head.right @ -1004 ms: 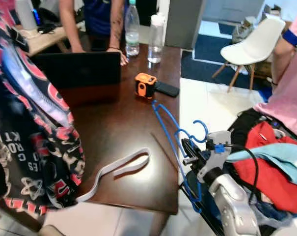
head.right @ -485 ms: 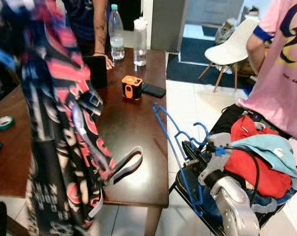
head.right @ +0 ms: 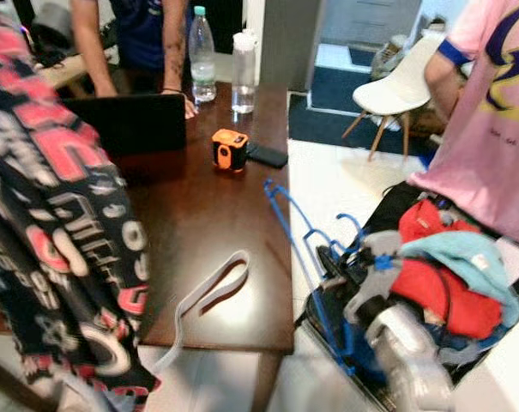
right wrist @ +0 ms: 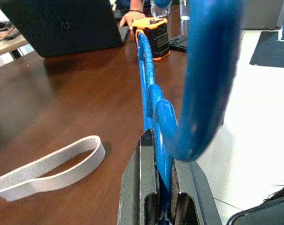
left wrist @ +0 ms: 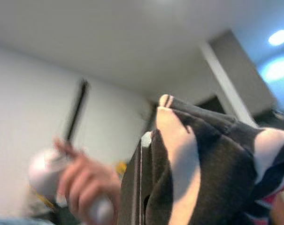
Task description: Hang hanger
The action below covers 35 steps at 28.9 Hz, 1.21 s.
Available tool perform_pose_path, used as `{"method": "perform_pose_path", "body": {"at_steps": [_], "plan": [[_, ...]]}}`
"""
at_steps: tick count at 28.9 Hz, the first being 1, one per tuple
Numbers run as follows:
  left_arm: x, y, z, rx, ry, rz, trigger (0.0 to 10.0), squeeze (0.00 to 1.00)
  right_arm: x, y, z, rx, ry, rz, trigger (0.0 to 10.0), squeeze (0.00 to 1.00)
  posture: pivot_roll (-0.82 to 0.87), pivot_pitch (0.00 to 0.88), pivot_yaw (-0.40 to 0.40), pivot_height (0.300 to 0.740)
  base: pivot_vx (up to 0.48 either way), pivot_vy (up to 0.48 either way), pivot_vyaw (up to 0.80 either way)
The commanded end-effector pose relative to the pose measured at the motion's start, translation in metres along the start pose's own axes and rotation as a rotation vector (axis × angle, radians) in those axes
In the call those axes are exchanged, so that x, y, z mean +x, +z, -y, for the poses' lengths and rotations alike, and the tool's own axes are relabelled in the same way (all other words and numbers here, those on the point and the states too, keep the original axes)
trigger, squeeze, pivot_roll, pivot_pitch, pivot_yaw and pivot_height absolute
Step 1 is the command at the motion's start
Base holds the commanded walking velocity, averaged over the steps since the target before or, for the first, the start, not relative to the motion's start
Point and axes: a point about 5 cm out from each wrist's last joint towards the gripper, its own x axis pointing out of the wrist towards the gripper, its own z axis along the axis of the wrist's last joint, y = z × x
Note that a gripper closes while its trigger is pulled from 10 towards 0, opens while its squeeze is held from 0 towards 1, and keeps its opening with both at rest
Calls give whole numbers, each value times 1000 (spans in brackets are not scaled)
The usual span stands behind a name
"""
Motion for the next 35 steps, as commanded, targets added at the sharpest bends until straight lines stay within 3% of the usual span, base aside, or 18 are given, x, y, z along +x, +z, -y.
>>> {"method": "perform_pose_path", "body": {"at_steps": [1, 3, 6, 10, 11, 12, 14, 16, 18, 20, 21, 23, 26, 28, 29, 31, 32, 35], "plan": [[9, 4, 4, 76, -29, 19, 10000, 0, -2, -2, 3, 13, -10, -9, 10000, 0, 105, 41, -80, 740, 0, 0, 0], [27, 29, 15, 53, -25, 125, 10000, 0, -4, -1, 4, 7, -16, -10, 10000, 0, 89, 44, -78, 740, 0, 0, 0], [27, 29, 15, 53, -25, 125, 10000, 0, -4, -1, 4, 7, -16, -10, 10000, 0, 89, 44, -78, 740, 0, 0, 0], [31, 55, 49, -65, -126, 260, 10000, 0, -7, -1, 4, 1, -25, -12, 10000, 0, 76, 53, -82, 740, 0, 0, 0], [23, 58, 85, -144, -241, 294, 10000, 0, -8, -1, 5, 0, -28, -14, 10000, 0, 76, 54, -84, 740, 0, 0, 0], [23, 58, 85, -144, -241, 294, 10000, 0, -8, -1, 5, 0, -28, -14, 10000, 0, 76, 54, -84, 740, 0, 0, 0], [6, 59, 133, -279, -406, 313, 10000, 0, -8, 0, 5, 1, -28, -17, 10000, 0, 78, 59, -99, 740, 0, 0, 0], [-2, 58, 152, -349, -479, 313, 10000, 0, -8, 0, 4, 2, -26, -19, 10000, 0, 79, 61, -100, 740, 0, 0, 0], [-2, 58, 152, -349, -479, 313, 10000, 0, -8, 0, 4, 2, -26, -19, 10000, 0, 79, 61, -100, 740, 0, 0, 0], [-9, 61, 169, -421, -554, 331, 10000, 0, -8, 0, 4, 3, -25, -20, 10000, 0, 79, 60, -103, 740, 0, 0, 0], [-25, 67, 191, -504, -685, 346, 10000, 0, -8, -1, 4, 5, -23, -20, 10000, 0, 77, 58, -102, 740, 0, 0, 0], [-25, 67, 191, -504, -685, 346, 10000, 0, -8, -1, 4, 5, -23, -20, 10000, 0, 77, 58, -102, 740, 0, 0, 0], [-60, 69, 224, -601, -913, 336, 10000, 0, -8, -1, 4, 6, -22, -22, 10000, 0, 72, 57, -98, 740, 0, 0, 0], [-60, 69, 224, -601, -913, 336, 10000, 0, -8, -1, 4, 6, -22, -22, 10000, 0, 72, 57, -98, 740, 0, 0, 0], [-88, 62, 237, -615, -1078, 284, 10000, 0, -8, -1, 3, 5, -22, -23, 10000, 0, 66, 53, -95, 740, 0, 0, 0], [-88, 62, 237, -615, -1078, 284, 10000, 0, -8, -1, 3, 5, -22, -23, 10000, 0, 66, 53, -95, 740, 0, 0, 0], [-119, 53, 246, -601, -1246, 236, 10000, 0, -9, -1, 3, 4, -22, -25, 10000, 0, 64, 54, -93, 740, 0, 0, 0], [-119, 53, 246, -601, -1246, 236, 10000, 0, -9, -1, 3, 4, -22, -25, 10000, 0, 64, 54, -93, 740, 0, 0, 0]]}}
